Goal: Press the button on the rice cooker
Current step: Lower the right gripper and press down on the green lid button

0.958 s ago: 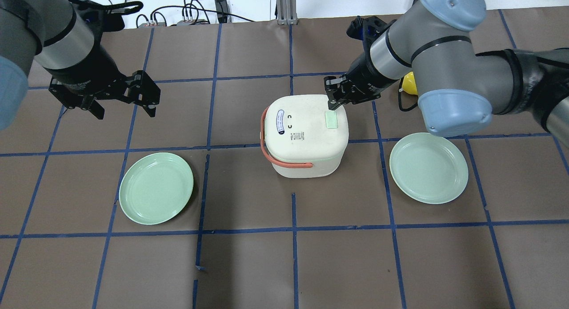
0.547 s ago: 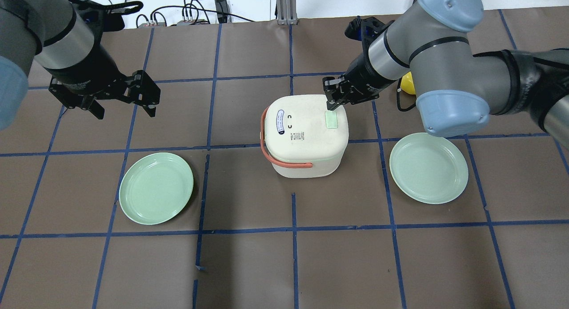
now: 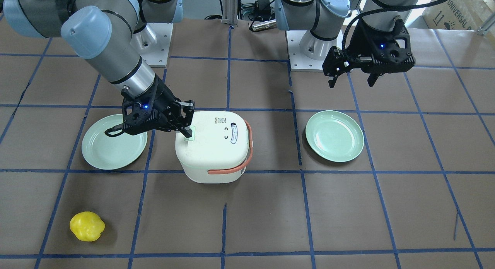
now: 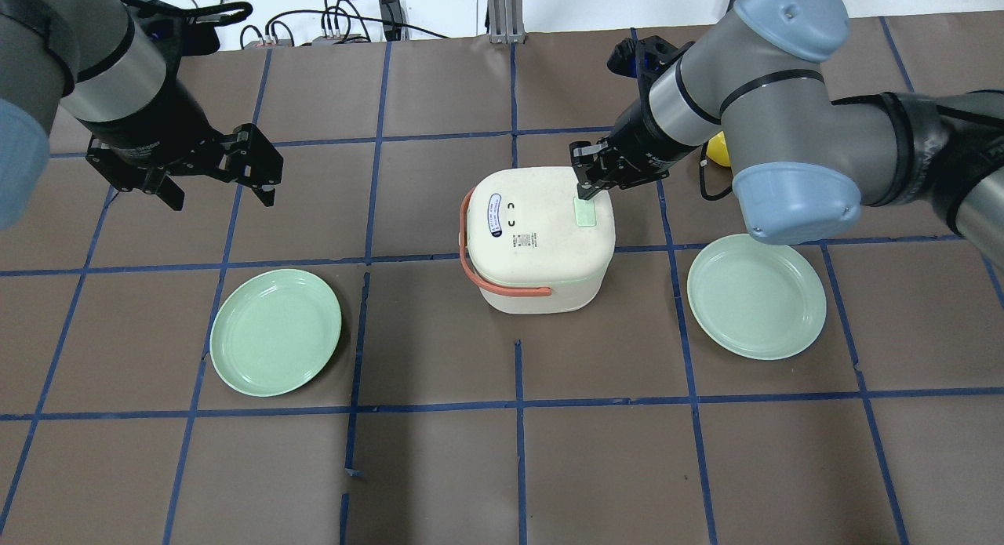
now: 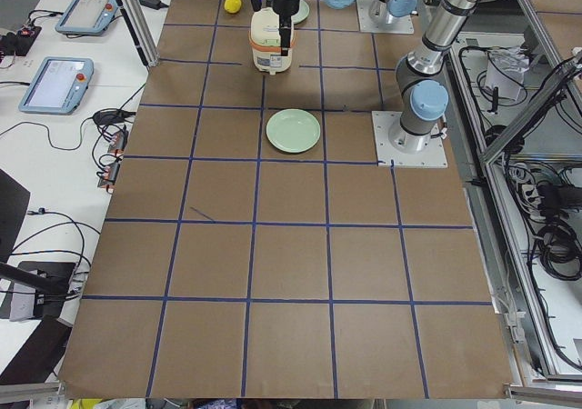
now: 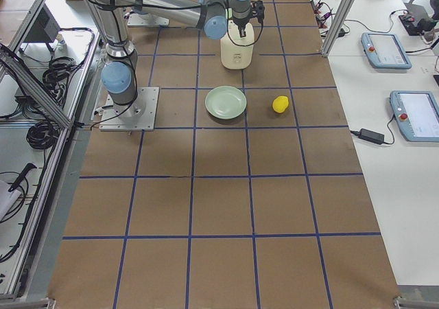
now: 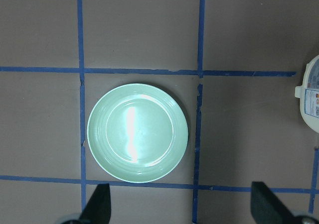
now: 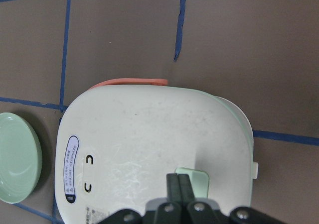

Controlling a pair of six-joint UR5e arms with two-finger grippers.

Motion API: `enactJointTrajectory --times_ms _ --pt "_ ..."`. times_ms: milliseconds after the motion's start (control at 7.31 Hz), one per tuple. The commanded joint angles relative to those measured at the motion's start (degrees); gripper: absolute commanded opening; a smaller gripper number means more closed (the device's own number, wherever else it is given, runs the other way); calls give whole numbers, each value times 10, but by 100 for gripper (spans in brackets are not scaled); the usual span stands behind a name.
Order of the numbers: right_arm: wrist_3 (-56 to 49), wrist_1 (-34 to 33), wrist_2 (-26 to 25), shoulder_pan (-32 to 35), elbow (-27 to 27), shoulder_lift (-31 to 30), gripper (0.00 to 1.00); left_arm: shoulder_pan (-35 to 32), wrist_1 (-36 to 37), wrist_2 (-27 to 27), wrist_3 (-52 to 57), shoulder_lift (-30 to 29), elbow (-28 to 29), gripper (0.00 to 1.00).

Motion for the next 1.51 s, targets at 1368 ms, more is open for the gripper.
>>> enactJointTrajectory --times_ms 1368 --pt "-1 -28 3 0 22 2 4 0 0 0 0 0 0 100"
